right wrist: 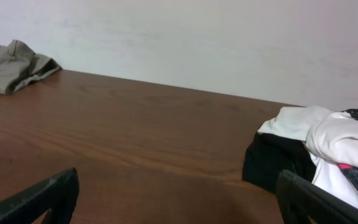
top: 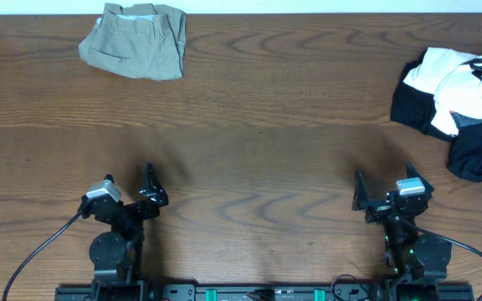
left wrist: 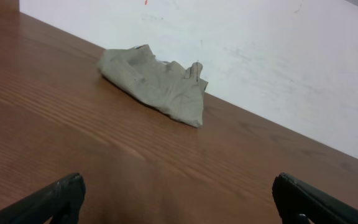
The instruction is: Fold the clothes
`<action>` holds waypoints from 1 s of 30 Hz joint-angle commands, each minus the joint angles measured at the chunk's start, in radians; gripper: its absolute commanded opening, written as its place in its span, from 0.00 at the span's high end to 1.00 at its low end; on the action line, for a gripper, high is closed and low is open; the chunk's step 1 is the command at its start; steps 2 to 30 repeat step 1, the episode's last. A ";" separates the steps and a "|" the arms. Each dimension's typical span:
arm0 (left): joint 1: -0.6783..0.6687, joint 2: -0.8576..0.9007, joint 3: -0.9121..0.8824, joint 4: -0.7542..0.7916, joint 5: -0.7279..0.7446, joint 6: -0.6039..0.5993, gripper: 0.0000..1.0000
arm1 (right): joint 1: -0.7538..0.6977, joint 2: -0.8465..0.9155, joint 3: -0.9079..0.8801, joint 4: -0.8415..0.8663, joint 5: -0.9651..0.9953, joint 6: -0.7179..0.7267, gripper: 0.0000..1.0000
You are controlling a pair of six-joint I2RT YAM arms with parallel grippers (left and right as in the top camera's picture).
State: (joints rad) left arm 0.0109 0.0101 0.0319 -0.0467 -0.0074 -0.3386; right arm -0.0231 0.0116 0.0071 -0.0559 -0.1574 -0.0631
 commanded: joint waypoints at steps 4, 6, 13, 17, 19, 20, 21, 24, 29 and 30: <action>0.000 -0.006 -0.028 -0.023 -0.027 0.021 0.02 | 0.009 -0.006 -0.002 -0.004 -0.005 -0.013 0.01; 0.000 -0.006 -0.028 -0.023 -0.027 0.021 0.02 | 0.009 -0.006 -0.002 -0.004 -0.005 -0.013 0.01; 0.000 -0.006 -0.028 -0.023 -0.027 0.021 0.02 | 0.009 -0.006 -0.002 -0.004 -0.005 -0.013 0.01; 0.000 -0.006 -0.028 -0.023 -0.027 0.021 0.02 | 0.009 -0.006 -0.002 -0.004 -0.005 -0.013 0.01; 0.000 -0.006 -0.028 -0.023 -0.027 0.021 0.02 | 0.009 -0.006 -0.002 -0.004 -0.005 -0.013 0.01; 0.000 -0.006 -0.028 -0.023 -0.027 0.021 0.02 | 0.009 -0.006 -0.002 -0.004 -0.005 -0.013 0.01; 0.000 -0.006 -0.028 -0.023 -0.027 0.021 0.02 | 0.009 -0.006 -0.002 -0.004 -0.005 -0.013 0.01; 0.000 -0.006 -0.028 -0.023 -0.027 0.021 0.02 | 0.009 -0.006 -0.002 -0.004 -0.005 -0.013 0.01; 0.000 -0.006 -0.028 -0.023 -0.027 0.021 0.02 | 0.009 -0.006 -0.002 -0.004 -0.005 -0.013 0.01; 0.000 -0.006 -0.028 -0.023 -0.027 0.021 0.02 | 0.009 -0.006 -0.002 -0.004 -0.005 -0.013 0.01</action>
